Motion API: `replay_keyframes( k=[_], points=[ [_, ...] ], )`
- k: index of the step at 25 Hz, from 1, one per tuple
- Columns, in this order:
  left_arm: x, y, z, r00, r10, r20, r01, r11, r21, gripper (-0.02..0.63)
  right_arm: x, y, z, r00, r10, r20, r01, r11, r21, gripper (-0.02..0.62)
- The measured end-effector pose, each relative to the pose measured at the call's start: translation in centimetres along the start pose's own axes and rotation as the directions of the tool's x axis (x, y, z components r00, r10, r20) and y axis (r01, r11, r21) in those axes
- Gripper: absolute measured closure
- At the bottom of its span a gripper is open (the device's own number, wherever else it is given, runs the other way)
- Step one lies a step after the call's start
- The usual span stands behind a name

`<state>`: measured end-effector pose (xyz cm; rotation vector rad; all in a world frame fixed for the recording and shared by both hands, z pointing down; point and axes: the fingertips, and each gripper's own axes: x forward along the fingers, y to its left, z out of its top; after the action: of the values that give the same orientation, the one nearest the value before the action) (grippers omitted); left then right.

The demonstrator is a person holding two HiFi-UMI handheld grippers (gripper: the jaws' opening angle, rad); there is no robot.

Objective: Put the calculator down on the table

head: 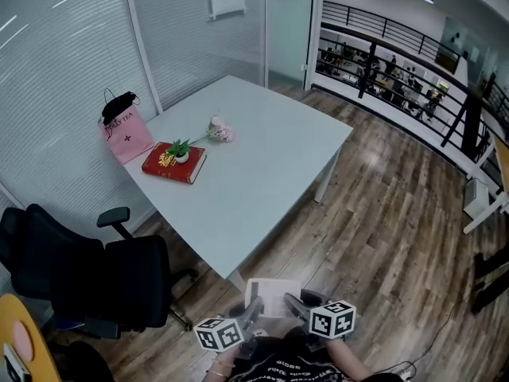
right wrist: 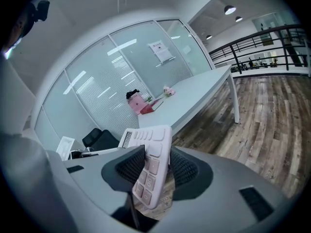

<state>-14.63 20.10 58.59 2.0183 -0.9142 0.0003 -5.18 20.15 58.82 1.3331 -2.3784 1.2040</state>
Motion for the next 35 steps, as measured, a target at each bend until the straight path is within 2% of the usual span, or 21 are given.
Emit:
replay_keyframes(
  k=[7,11,23,35],
  points=[
    [2.8,1.3,2.5,1.000,-0.002,-0.031,0.003,1.000,0.019,0.502,2.5,-1.7,2.4,1.000,-0.016,0.011,0.015,0.999,0.032,0.422],
    [4.8,2.1,4.6,1.000,0.014,-0.023,-0.014,1.000,0.020,0.502,4.3,-2.9,4.5,1.000,-0.003,0.010,0.002,1.000,0.030,0.422],
    [14.6,3.8,12.3,0.994,0.096,0.049,-0.095,0.995,-0.023,0.503,10.8,-9.2,14.9,0.994,0.084,-0.075,-0.086,0.996,-0.028,0.422],
    [24.9,3.5,18.3,0.973,0.188,0.130,-0.181,0.981,-0.065,0.502,14.9,-16.5,24.8,0.977,0.156,-0.147,-0.172,0.980,-0.103,0.420]
  ],
)
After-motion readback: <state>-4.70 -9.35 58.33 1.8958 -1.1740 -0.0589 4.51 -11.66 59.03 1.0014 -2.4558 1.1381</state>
